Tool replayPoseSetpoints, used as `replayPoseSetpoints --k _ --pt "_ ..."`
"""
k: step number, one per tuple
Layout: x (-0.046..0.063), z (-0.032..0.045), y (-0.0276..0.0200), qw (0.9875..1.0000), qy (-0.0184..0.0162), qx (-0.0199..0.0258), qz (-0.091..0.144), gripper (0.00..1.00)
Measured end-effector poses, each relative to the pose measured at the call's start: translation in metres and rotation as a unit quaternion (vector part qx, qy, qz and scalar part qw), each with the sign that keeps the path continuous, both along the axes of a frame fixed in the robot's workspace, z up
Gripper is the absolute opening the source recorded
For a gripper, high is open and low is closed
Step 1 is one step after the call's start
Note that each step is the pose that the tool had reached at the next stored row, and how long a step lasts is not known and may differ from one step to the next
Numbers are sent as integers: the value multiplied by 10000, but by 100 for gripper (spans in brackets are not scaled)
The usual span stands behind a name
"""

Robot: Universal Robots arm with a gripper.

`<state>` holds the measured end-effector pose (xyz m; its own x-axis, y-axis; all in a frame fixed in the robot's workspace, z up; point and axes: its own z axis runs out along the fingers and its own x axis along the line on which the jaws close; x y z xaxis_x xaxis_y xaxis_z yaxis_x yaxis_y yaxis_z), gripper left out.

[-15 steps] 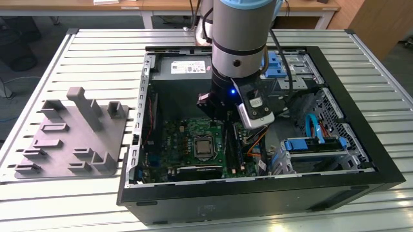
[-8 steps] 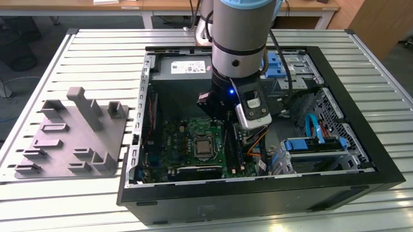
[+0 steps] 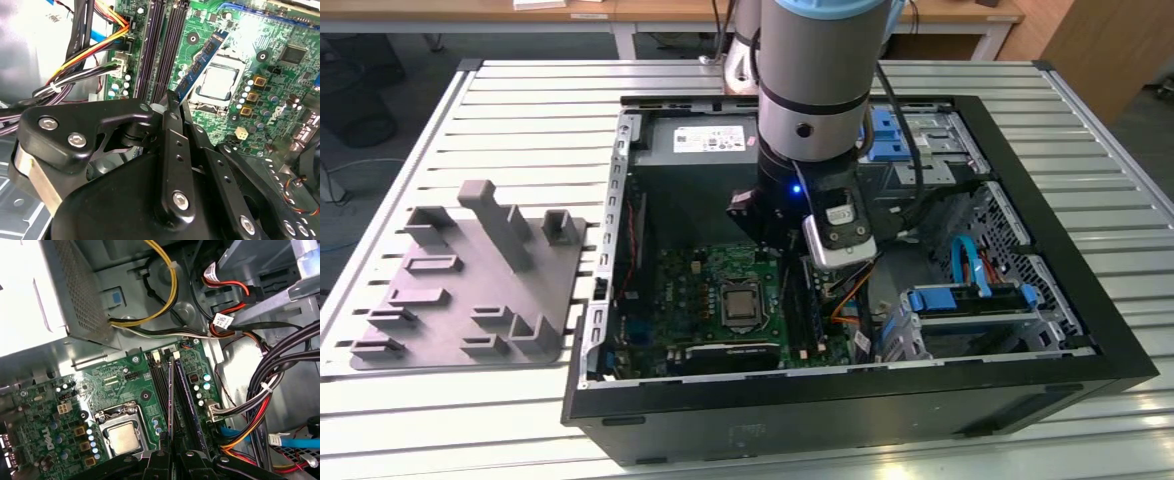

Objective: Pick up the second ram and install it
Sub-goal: 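Insert the second ram into the second slot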

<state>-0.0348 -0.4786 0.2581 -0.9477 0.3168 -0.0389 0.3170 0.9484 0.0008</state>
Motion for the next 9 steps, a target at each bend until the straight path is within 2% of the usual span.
replayPoseSetpoints --k 9 --pt "0 -2 0 9997 0 0 -248 14"
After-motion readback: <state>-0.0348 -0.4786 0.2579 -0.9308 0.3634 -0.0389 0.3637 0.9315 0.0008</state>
